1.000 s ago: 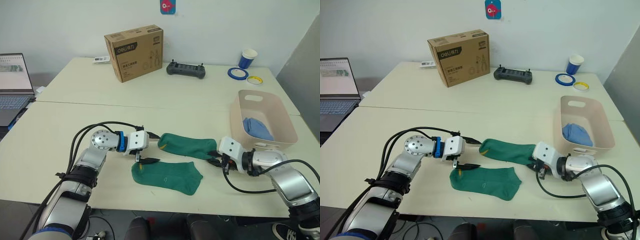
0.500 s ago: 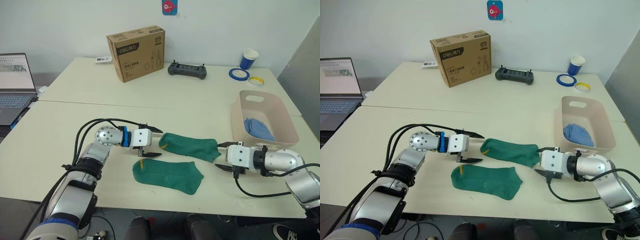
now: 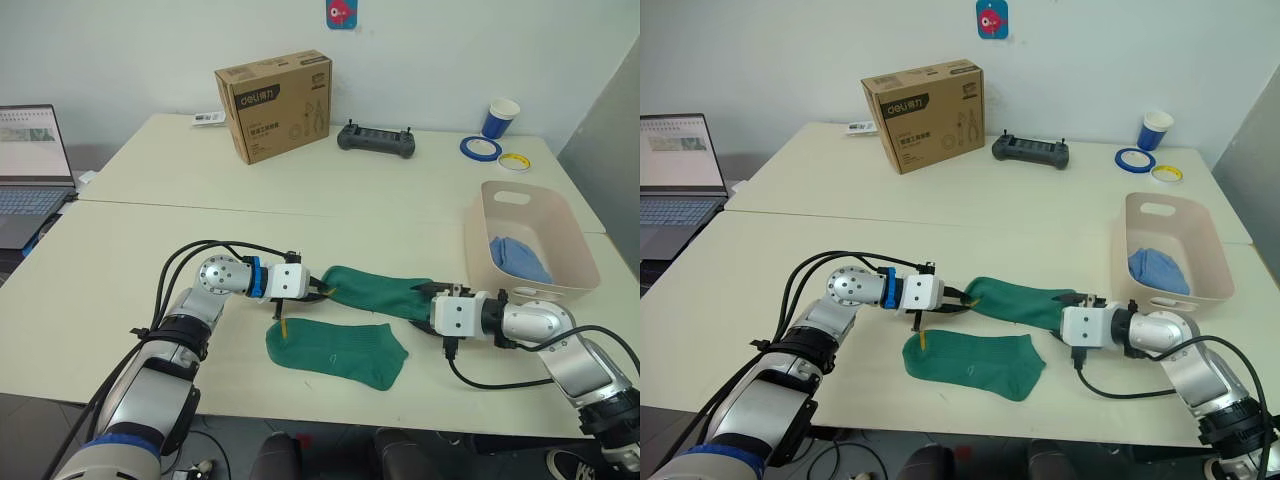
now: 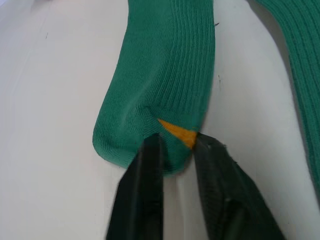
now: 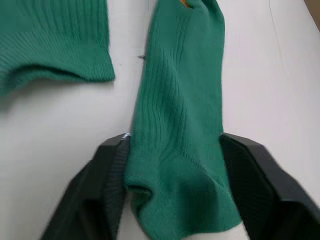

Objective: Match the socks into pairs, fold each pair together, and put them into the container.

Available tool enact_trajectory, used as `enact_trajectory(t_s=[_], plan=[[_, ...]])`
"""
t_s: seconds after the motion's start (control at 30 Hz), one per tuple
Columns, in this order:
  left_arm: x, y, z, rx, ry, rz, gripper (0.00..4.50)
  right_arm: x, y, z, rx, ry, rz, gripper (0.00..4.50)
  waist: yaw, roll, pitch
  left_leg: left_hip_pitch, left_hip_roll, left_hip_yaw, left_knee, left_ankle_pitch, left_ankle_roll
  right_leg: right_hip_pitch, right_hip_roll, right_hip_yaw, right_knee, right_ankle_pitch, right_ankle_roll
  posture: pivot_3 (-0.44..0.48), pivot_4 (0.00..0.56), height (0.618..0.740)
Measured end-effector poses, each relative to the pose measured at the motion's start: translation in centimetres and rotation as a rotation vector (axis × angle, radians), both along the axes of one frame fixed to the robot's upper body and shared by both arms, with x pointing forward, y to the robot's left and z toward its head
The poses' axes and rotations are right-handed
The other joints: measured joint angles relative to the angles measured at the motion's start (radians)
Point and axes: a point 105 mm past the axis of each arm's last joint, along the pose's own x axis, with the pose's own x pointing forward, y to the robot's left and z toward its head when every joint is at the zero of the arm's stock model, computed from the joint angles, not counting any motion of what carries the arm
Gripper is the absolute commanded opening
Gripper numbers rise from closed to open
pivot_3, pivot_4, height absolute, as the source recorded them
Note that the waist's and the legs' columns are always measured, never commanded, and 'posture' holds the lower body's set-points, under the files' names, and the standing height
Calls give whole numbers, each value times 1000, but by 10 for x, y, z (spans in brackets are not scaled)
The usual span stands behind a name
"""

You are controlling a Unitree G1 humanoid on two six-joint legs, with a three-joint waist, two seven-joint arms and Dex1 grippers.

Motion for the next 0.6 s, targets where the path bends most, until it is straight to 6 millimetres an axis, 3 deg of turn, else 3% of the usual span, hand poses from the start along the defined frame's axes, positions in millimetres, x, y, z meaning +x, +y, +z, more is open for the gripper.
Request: enact_trajectory(t_s=[0.13, 0.2, 0.43, 0.6], plan=[[-1, -2, -1, -1, 8, -6, 0, -2, 0, -1, 2, 12, 5, 428, 0, 0, 0, 0, 0, 0, 0, 0, 0, 0, 0, 0, 0, 0, 0, 0, 150, 740], [-1, -2, -1, -1, 10, -6, 0, -1, -1, 0, 5, 11, 3, 37, 1, 0, 0, 0, 0, 0, 0, 0, 0, 0, 0, 0, 0, 0, 0, 0, 150, 740], [0, -1, 0, -22, 54, 12, 0, 2, -5, 8, 78, 24, -40, 15, 1, 0, 0, 0, 0, 0, 0, 0, 0, 0, 0, 0, 0, 0, 0, 0, 150, 740], [3, 0, 20, -110, 76, 30, 0, 5, -5, 18, 127, 30, -63, 15, 1, 0, 0, 0, 0, 0, 0, 0, 0, 0, 0, 0, 0, 0, 0, 0, 150, 740]])
